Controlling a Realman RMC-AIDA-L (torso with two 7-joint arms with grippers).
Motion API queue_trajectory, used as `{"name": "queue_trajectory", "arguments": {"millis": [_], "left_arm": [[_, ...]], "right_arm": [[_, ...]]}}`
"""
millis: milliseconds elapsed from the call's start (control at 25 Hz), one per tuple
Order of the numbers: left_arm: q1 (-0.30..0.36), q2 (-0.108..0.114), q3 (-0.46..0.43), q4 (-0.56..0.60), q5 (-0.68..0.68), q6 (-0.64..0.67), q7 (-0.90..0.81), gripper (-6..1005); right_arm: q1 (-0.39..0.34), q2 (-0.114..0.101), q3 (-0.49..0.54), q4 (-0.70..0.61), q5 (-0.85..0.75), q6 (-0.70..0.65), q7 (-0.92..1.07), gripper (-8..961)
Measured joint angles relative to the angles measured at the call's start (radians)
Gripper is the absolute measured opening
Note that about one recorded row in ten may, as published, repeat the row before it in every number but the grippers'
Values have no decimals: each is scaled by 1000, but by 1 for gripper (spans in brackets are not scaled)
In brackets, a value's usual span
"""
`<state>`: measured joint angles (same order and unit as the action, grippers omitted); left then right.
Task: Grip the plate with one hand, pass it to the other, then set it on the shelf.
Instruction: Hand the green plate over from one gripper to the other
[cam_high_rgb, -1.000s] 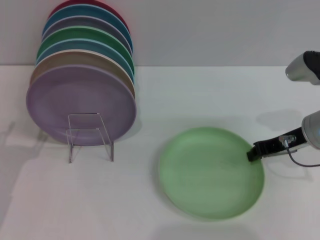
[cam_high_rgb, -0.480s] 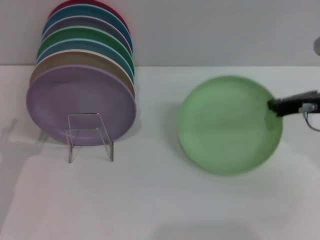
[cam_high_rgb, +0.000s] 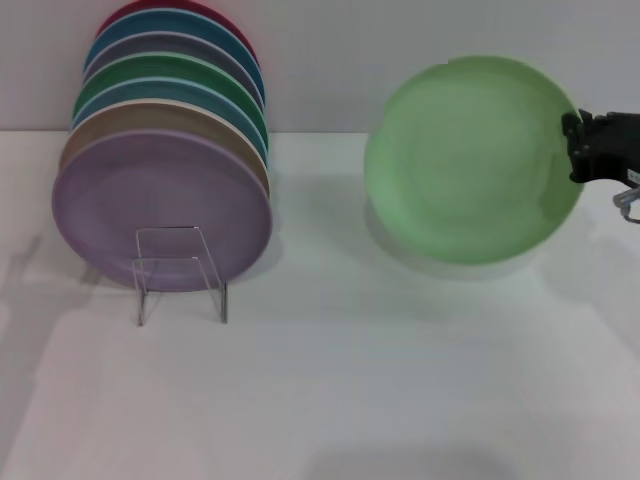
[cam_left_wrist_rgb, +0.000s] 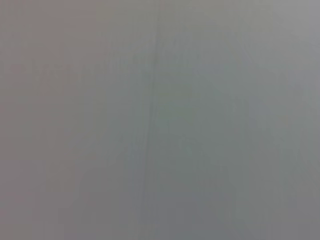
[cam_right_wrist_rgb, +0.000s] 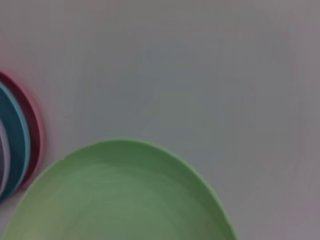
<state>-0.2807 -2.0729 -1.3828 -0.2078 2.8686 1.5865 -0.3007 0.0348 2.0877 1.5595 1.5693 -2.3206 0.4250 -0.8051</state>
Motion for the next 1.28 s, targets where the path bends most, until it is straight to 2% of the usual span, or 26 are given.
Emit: {"name": "queue_trajectory", "arguments": {"millis": [160, 280, 520, 680, 720, 760, 800, 1040, 1240, 1280], "left_arm": [[3, -2, 5, 0, 5, 2, -1, 733], [7, -3, 17, 1, 7, 6, -1, 732], [10, -3, 32, 1, 7, 7, -2, 729], [10, -2, 32, 1, 8, 7, -2, 727], [9, -1, 33, 1, 8, 7, -2, 727], [9, 0, 33, 1, 8, 7, -2, 726], [8, 0, 33, 1, 8, 7, -2, 726], [6, 1, 35, 1, 8, 9, -2, 723], [9, 0, 50, 1, 10, 25, -26, 721], [12, 0, 59, 1, 9, 32, -41, 720]], "right_arm": [[-36, 0, -93, -34, 110, -185, -165, 26], [-36, -2, -167, -81, 175, -326, -260, 26], [22, -9, -313, -212, 204, -598, -299, 24], [57, -9, -442, -294, 203, -838, -274, 23], [59, -9, -479, -312, 198, -912, -255, 23], [62, -9, -545, -349, 179, -1043, -206, 23], [62, -9, -545, -349, 179, -1043, -206, 23], [93, -9, -646, -514, 141, -1283, 33, 25], [158, -9, -710, -732, 111, -1444, 288, 24], [183, -8, -724, -825, 75, -1504, 397, 24]]}}
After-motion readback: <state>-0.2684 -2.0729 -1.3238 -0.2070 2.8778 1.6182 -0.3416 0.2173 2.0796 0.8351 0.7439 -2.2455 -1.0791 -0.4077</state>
